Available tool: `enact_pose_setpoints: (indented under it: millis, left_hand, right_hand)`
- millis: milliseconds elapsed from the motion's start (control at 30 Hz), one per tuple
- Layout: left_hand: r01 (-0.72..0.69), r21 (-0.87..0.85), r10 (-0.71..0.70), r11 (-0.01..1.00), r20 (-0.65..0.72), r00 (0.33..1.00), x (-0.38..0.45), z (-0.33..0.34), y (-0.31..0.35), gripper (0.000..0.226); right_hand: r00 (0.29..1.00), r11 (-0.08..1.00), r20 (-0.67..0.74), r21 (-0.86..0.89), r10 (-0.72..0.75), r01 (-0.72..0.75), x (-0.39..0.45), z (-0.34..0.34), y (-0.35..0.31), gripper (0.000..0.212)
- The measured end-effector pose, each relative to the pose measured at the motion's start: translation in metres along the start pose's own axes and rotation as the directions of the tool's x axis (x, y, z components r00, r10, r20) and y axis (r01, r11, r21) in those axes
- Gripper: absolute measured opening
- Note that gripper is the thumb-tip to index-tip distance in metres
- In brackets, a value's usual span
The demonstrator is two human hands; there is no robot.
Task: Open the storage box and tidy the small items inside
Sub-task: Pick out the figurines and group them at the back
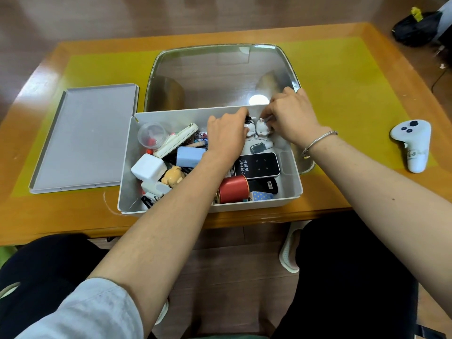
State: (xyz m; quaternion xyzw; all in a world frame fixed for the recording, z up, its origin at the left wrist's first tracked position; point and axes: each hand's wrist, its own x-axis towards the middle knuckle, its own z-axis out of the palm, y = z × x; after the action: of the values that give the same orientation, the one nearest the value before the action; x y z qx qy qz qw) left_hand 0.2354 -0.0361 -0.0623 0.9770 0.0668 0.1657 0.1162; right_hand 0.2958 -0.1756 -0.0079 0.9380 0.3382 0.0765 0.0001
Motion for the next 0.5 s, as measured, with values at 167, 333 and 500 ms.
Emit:
enact_pose_setpoints:
  millis: [167,333,500]
  left_hand:
    - [0.022,-0.018,-0.022,1.0,0.002,1.0,0.0002,0.0002,-0.0036,0.023]
    - [0.005,-0.025,-0.005,1.0,0.005,1.0,-0.001,-0.0013,-0.001,0.022]
    - [0.004,-0.01,-0.004,1.0,-0.003,1.0,-0.0047,-0.0042,-0.0043,0.026]
  right_hand:
    - [1.0,1.0,0.011,-0.019,-0.021,0.021,0.0002,-0.0012,0.0006,0.025]
    - [0.999,0.999,0.022,-0.015,-0.035,0.036,0.0023,-0.0013,-0.0021,0.025]
    - [0.999,0.999,0.022,0.005,-0.037,0.037,-0.0007,-0.0025,-0.0022,0.021]
